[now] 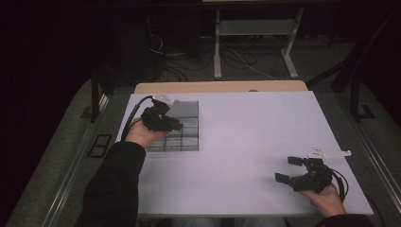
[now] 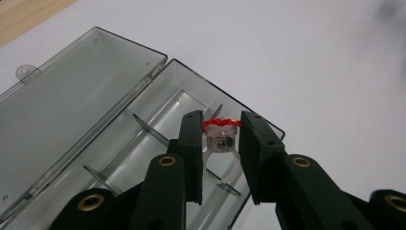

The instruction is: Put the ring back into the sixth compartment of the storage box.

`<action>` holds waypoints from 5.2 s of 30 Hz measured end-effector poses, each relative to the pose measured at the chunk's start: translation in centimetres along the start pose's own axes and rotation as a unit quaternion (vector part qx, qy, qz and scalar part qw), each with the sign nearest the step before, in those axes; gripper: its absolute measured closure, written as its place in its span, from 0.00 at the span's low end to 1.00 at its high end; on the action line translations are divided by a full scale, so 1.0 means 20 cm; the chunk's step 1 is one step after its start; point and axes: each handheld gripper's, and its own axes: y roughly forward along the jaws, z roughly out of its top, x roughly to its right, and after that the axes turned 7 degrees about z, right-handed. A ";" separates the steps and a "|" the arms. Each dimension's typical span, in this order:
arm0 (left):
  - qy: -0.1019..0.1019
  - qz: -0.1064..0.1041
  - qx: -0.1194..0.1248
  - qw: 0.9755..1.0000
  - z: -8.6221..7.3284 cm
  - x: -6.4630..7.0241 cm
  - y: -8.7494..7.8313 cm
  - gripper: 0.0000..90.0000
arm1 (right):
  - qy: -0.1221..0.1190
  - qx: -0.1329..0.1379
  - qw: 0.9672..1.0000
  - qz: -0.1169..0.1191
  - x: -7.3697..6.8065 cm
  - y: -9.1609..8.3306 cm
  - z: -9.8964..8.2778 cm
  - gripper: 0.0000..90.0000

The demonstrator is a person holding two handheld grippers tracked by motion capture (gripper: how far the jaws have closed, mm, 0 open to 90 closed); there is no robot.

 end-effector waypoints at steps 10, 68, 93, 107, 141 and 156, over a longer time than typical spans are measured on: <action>-0.018 0.001 0.012 1.000 0.02 -0.05 0.07 0.79 | -0.001 -0.002 1.000 0.000 0.00 0.00 0.00 0.01; -0.068 -0.013 -0.017 0.997 -0.04 -0.11 0.44 0.77 | -0.004 -0.011 1.000 0.004 0.00 0.01 0.00 0.01; -0.077 -0.017 0.001 0.997 -0.01 -0.05 0.25 0.35 | -0.006 -0.015 1.000 0.003 -0.01 0.01 0.00 0.01; -0.080 0.012 0.011 0.997 -0.05 0.03 0.09 0.00 | -0.006 -0.017 1.000 0.004 -0.01 0.01 0.00 0.01; -0.099 0.018 0.111 0.989 -0.40 0.27 -0.19 0.00 | -0.007 -0.020 1.000 0.002 -0.01 0.02 0.00 0.01; -0.099 0.010 0.127 0.987 -0.58 0.39 -0.14 0.00 | -0.008 -0.021 1.000 0.002 -0.01 0.02 0.00 0.01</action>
